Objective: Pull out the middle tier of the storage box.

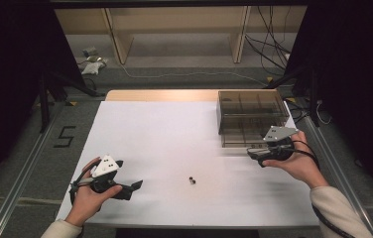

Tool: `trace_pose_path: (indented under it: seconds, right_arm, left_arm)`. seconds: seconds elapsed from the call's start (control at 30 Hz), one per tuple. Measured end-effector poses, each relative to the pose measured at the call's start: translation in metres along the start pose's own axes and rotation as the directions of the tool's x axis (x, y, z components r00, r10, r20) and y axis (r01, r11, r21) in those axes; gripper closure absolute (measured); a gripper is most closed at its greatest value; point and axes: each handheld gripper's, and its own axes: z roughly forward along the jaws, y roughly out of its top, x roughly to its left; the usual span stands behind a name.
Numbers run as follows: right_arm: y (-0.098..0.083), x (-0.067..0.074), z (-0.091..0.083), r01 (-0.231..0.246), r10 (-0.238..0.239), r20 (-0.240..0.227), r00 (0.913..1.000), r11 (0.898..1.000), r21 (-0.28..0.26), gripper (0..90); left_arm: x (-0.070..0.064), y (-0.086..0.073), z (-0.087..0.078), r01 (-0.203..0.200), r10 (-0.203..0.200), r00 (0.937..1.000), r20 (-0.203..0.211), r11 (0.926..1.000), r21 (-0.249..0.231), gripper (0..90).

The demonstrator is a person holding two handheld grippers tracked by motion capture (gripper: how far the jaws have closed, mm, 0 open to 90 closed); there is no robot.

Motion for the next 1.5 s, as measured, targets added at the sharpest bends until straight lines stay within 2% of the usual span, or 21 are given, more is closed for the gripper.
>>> trace_pose_path:
  seconds: [0.47, 0.63, 0.7, 0.93, 1.03, 1.2, 1.33, 1.5]
  right_arm:
    - [-0.003, 0.041, 0.008, -0.003, -0.001, -0.061, 0.9981, 0.997, -0.073, 17.0]
    - [-0.002, 0.059, 0.012, -0.017, 0.005, -0.108, 0.9941, 0.994, -0.107, 17.4]
    - [-0.003, 0.065, 0.014, -0.010, -0.002, -0.119, 0.9929, 0.995, -0.101, 17.9]
    - [-0.004, 0.082, 0.021, -0.034, 0.014, -0.166, 0.9860, 0.993, -0.115, 19.4]
    - [-0.003, 0.090, 0.023, -0.026, 0.004, -0.184, 0.9830, 0.993, -0.118, 19.6]
    - [-0.002, 0.101, 0.024, -0.040, 0.010, -0.219, 0.9757, 0.990, -0.134, 20.2]
    - [0.000, 0.107, 0.026, -0.029, -0.004, -0.236, 0.9717, 0.990, -0.135, 20.0]
    - [-0.001, 0.108, 0.025, -0.024, -0.007, -0.239, 0.9710, 0.992, -0.127, 20.1]
  left_arm:
    - [0.000, 0.000, 0.000, -0.003, 0.003, 1.0000, 0.001, 1.0000, -0.001, 0.0]
    - [-0.001, 0.000, 0.000, -0.005, 0.005, 1.0000, 0.005, 1.0000, -0.001, 0.0]
    - [-0.001, 0.000, 0.001, -0.007, 0.007, 1.0000, 0.006, 1.0000, -0.001, 0.0]
    - [-0.001, 0.000, 0.003, -0.014, 0.014, 0.9997, 0.018, 0.9999, 0.000, 0.0]
    - [-0.001, 0.000, 0.004, -0.019, 0.019, 0.9996, 0.020, 0.9998, 0.000, 0.0]
    - [-0.001, 0.001, 0.006, -0.023, 0.023, 0.9994, 0.027, 0.9997, 0.002, 0.0]
    - [-0.002, 0.001, 0.006, -0.026, 0.026, 0.9993, 0.027, 0.9997, 0.001, 0.0]
    - [-0.001, 0.001, 0.005, -0.025, 0.024, 0.9994, 0.023, 0.9997, 0.001, 0.0]
